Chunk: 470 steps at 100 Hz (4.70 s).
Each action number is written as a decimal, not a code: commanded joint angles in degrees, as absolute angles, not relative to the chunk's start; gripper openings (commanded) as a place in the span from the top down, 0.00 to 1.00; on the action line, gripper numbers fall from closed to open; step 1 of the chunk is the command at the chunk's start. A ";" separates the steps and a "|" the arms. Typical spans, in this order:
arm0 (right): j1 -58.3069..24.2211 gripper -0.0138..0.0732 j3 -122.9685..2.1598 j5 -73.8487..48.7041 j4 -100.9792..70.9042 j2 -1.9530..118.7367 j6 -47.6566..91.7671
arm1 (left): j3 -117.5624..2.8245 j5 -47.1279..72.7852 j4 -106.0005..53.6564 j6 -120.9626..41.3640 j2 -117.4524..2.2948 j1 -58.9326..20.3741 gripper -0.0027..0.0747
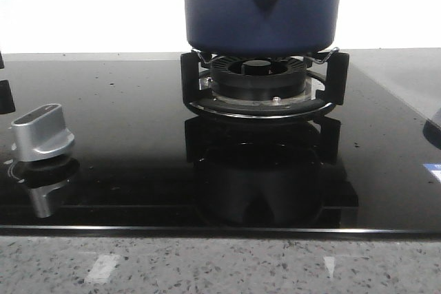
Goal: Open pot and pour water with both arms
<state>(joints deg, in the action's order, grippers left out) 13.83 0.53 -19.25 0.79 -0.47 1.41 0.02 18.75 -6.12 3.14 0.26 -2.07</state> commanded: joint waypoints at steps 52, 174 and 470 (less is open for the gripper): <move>14.11 0.93 2.11 -17.56 1.21 -1.68 1.79 | 1.91 15.77 -6.70 3.19 1.77 -1.83 0.99; 14.11 0.93 2.11 6.15 -44.30 -1.68 0.00 | 1.81 -15.04 -17.58 3.57 1.77 -1.83 0.99; 7.66 0.43 -30.60 -21.42 -15.22 15.61 15.78 | -52.39 31.00 -101.73 -106.56 -66.43 -24.86 0.26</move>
<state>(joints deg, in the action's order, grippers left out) 7.85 -28.69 -26.37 -15.24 14.47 14.98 -50.47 30.08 -92.70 -103.97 -65.90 -24.29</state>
